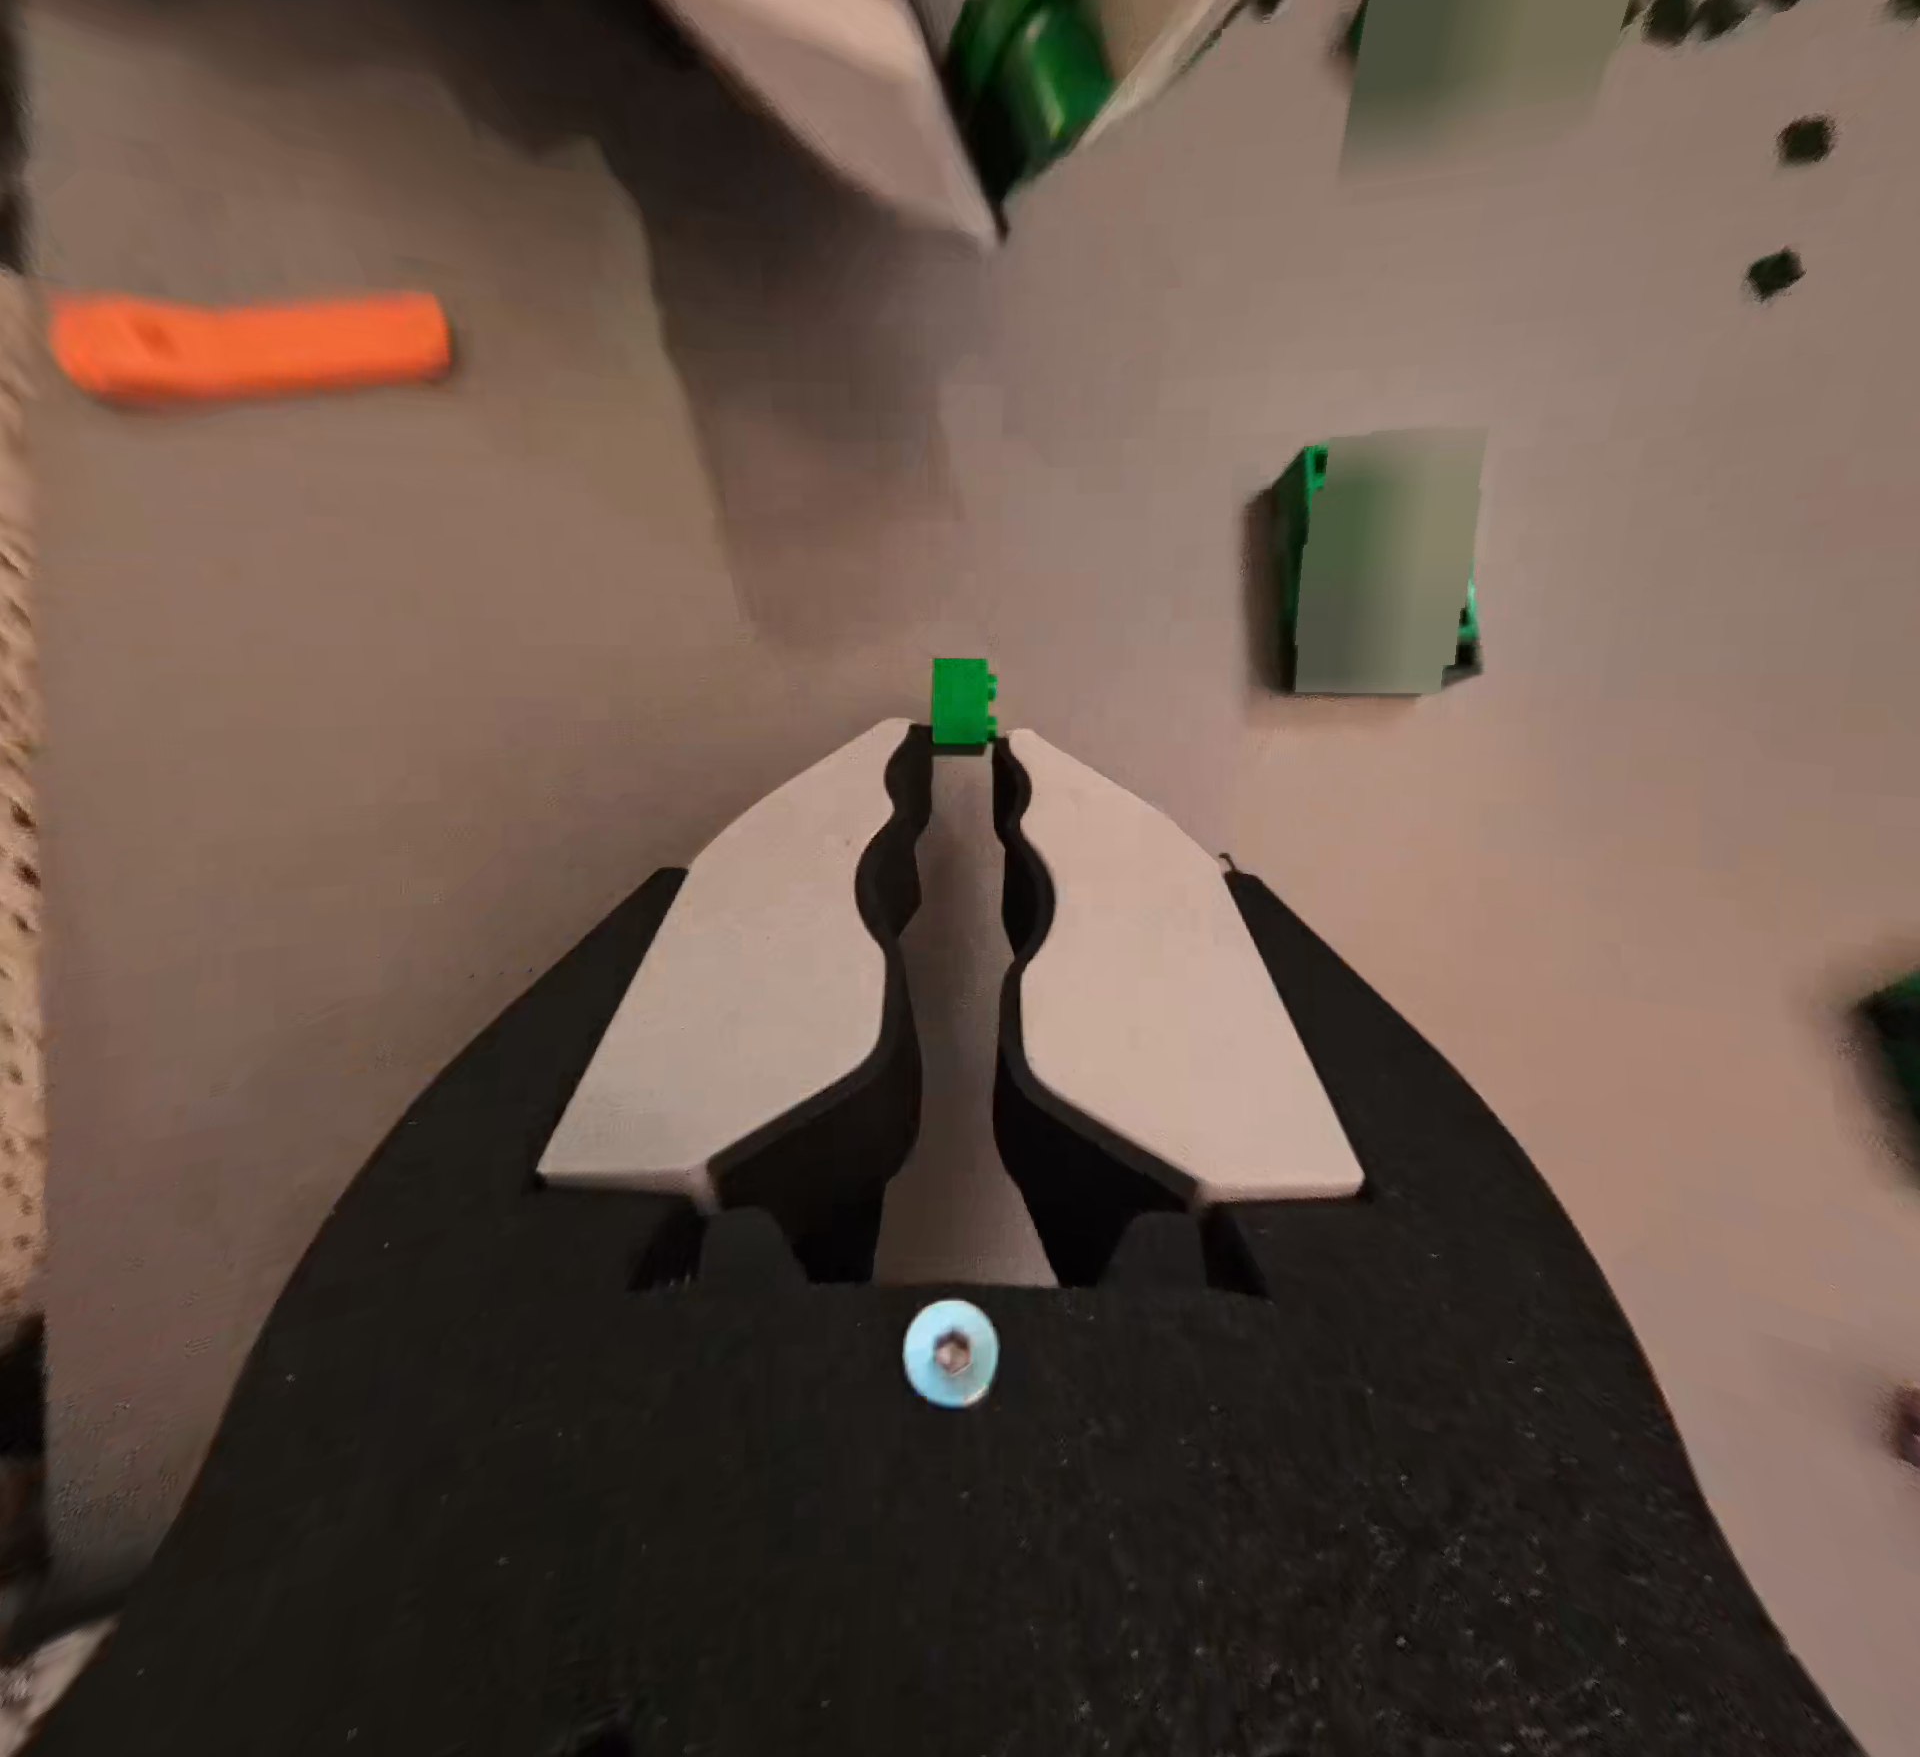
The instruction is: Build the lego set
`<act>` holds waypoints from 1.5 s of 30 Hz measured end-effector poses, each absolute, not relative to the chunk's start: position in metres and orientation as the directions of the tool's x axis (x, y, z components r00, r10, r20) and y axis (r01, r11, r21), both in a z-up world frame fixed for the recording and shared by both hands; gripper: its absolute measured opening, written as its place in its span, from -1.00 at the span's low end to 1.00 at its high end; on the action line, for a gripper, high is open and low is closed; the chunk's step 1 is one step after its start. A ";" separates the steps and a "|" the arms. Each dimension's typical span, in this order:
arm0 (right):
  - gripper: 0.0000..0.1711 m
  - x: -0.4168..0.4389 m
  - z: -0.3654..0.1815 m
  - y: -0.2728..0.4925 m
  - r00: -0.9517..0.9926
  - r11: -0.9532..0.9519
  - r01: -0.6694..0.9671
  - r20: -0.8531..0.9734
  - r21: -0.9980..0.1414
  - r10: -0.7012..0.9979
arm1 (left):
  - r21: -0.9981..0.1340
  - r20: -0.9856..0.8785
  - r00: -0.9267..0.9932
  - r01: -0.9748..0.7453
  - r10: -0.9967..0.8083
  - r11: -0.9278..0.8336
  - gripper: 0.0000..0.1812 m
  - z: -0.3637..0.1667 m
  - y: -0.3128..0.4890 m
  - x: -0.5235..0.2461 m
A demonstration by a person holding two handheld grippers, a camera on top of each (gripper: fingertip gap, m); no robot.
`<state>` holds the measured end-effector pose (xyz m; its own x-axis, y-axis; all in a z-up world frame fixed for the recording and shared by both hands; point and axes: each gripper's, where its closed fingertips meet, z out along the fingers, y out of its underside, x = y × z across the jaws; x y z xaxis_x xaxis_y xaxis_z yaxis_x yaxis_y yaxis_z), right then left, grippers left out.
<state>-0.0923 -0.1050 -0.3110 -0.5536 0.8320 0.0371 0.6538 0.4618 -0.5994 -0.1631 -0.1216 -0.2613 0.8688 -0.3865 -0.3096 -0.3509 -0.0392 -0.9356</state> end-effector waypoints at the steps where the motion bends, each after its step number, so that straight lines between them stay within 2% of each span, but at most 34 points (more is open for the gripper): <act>1: -0.88 -0.091 -0.315 -0.102 -0.565 0.497 0.653 0.070 -0.571 0.822 | -0.935 -0.308 0.867 -0.351 -0.391 -0.042 -0.58 -0.262 -0.122 -0.162; 3: -0.88 -0.092 -0.312 -0.103 -0.570 0.507 0.630 0.092 -0.589 0.816 | -0.932 -0.310 0.858 -0.359 -0.410 -0.045 -0.58 -0.264 -0.122 -0.159; 6: -0.88 -0.100 -0.296 -0.106 -0.530 0.422 0.590 0.063 -0.689 0.845 | -0.915 -0.337 0.835 -0.400 -0.435 -0.058 -0.58 -0.270 -0.123 -0.154; 10: -0.88 -0.111 -0.259 -0.118 -0.492 0.119 0.472 -0.149 -0.873 0.858 | -0.891 -0.365 0.807 -0.448 -0.465 -0.077 -0.58 -0.278 -0.123 -0.148; 13: -0.88 -0.116 -0.233 -0.121 -0.497 -0.067 0.349 -0.245 -0.935 0.832 | -0.888 -0.369 0.790 -0.454 -0.489 -0.065 -0.58 -0.279 -0.124 -0.143; 28: -0.88 -0.126 -0.248 -0.136 -0.513 0.013 0.332 -0.169 -0.943 0.842 | -0.922 -0.320 0.811 -0.385 -0.490 -0.035 -0.58 -0.269 -0.126 -0.141; 31: -0.89 -0.119 -0.264 -0.128 -0.523 0.097 0.412 -0.148 -0.906 0.839 | -0.920 -0.316 0.829 -0.387 -0.461 -0.066 -0.58 -0.271 -0.124 -0.148; 33: -0.89 -0.107 -0.289 -0.122 -0.548 0.195 0.543 -0.170 -0.817 0.819 | -0.925 -0.301 0.842 -0.371 -0.447 -0.076 -0.58 -0.271 -0.123 -0.151; 35: -0.89 -0.093 -0.314 -0.114 -0.604 0.374 0.596 -0.089 -0.711 0.792 | -0.930 -0.291 0.848 -0.360 -0.443 -0.078 -0.58 -0.270 -0.123 -0.153; 38: -0.88 -0.079 -0.332 -0.109 -0.700 0.598 0.590 0.026 -0.543 0.714 | -0.929 -0.293 0.850 -0.361 -0.438 -0.078 -0.58 -0.269 -0.123 -0.154; 40: -0.88 -0.074 -0.338 -0.106 -0.738 0.679 0.575 0.069 -0.457 0.671 | -0.929 -0.293 0.848 -0.362 -0.441 -0.081 -0.58 -0.270 -0.123 -0.153; 42: -0.87 -0.074 -0.338 -0.105 -0.753 0.710 0.566 0.089 -0.419 0.652 | -0.928 -0.291 0.848 -0.362 -0.444 -0.084 -0.58 -0.271 -0.123 -0.153; 45: -0.72 -0.075 -0.336 -0.102 -0.737 0.711 0.566 0.129 -0.418 0.663 | -0.929 -0.287 0.847 -0.360 -0.447 -0.086 -0.58 -0.271 -0.123 -0.152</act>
<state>-0.0752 -0.1025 -0.3364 -0.7374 0.6630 0.1294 0.5657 0.7108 -0.4181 -0.1523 -0.1228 -0.2713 0.8471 -0.4474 -0.2870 -0.3600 -0.0857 -0.9290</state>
